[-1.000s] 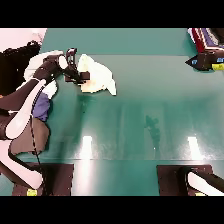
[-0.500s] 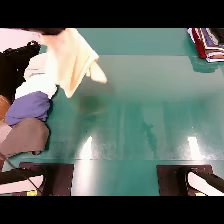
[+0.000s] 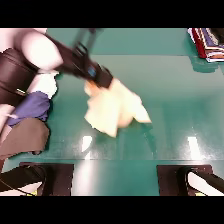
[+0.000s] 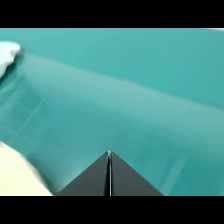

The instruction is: Fold the shirts.

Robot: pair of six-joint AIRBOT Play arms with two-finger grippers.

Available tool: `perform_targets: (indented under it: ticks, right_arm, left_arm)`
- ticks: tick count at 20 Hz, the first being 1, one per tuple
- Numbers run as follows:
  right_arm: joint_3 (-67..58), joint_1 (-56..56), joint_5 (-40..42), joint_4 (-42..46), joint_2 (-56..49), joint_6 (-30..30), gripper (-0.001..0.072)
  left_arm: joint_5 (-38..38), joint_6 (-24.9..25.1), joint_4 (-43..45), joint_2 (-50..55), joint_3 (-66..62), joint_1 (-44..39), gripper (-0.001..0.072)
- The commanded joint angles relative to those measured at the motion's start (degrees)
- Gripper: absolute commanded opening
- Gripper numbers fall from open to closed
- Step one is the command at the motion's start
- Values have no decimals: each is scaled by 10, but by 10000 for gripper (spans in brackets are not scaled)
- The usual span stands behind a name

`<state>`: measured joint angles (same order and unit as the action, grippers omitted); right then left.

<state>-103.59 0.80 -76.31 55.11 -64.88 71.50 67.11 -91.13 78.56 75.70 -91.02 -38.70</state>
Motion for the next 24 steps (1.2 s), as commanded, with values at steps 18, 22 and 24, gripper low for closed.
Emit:
perform_targets:
  ticks: [18, 22, 24]
  right_arm:
    - [39, 0, -34, -1, 1, 0, 17]
    - [40, 0, -42, -1, 1, 0, 17]
    - [40, 0, -54, 2, 1, 0, 17]
  left_arm:
    - [-64, 142, -494, 105, 236, 187, 555]
    - [-15, 151, -469, 107, 237, 172, 553]
    - [-10, 151, -444, 107, 238, 158, 453]
